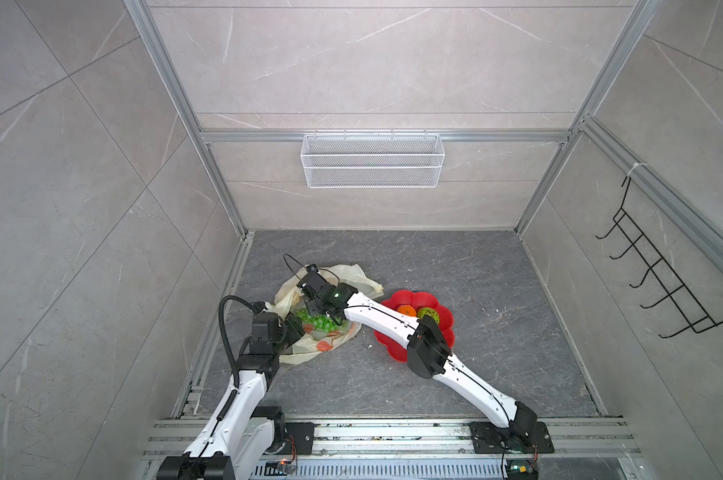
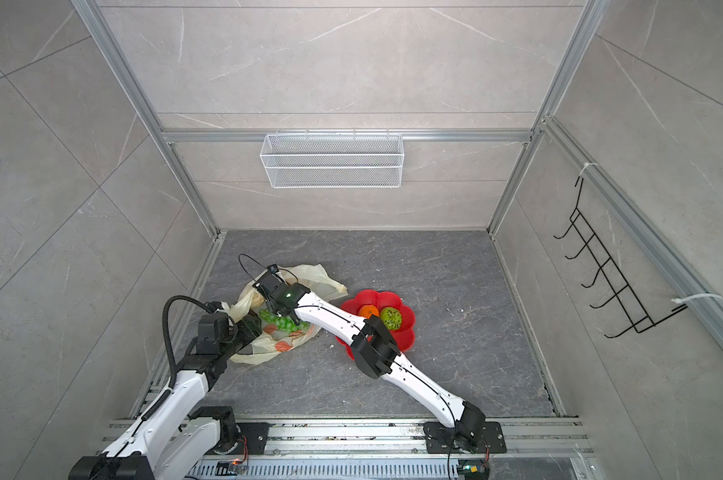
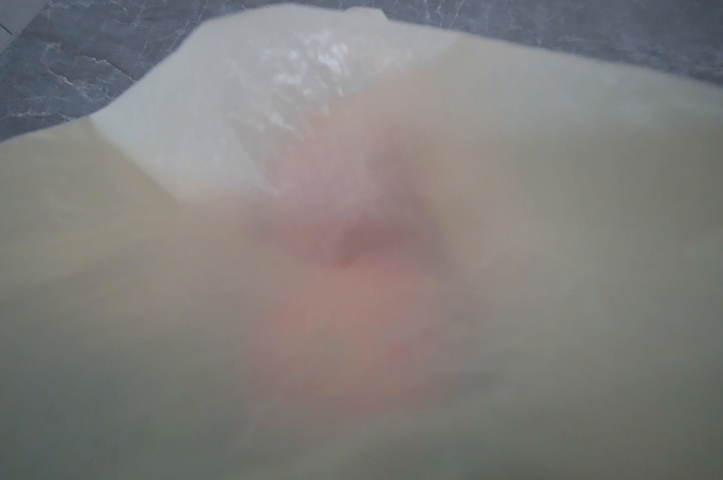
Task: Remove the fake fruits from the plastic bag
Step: 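Close the right gripper on the red apple inside the bag, then lift the red apple out and carry it over the red plate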
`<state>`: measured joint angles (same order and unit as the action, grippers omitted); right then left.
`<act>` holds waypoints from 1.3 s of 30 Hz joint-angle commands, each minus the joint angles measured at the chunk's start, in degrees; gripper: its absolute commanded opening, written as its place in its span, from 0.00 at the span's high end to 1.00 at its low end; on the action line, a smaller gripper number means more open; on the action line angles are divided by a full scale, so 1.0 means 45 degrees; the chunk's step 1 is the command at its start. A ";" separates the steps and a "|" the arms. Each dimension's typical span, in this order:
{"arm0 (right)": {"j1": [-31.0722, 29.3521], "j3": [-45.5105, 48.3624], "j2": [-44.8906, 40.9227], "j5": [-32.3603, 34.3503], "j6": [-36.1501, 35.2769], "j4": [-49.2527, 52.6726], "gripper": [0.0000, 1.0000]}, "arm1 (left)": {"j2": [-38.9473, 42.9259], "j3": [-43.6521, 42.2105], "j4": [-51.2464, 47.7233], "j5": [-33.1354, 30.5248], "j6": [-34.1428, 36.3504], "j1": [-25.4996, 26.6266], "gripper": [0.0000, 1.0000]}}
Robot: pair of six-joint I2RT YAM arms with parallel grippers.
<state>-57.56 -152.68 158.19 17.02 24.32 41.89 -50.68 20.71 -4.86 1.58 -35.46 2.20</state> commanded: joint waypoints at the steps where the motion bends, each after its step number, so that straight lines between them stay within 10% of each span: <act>1: -0.0160 0.0399 -0.1335 -0.0285 0.0238 0.0564 0.37 | -0.0084 0.0105 0.0416 0.0019 -0.0003 -0.0093 0.33; 22: -0.0583 1.1141 -0.9816 -0.1460 0.0594 -0.2326 0.36 | -0.0281 0.0261 0.0078 -0.0345 -0.0078 -0.0082 0.32; 39: -0.0099 1.7734 -1.5574 0.1004 0.1031 -0.0131 0.35 | -0.0362 0.0212 0.0103 -0.0352 -0.0069 -0.0088 0.31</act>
<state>-59.00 -75.29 89.60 18.26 27.62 36.27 -52.23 20.71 -4.86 0.47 -35.55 2.20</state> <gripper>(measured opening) 0.647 0.686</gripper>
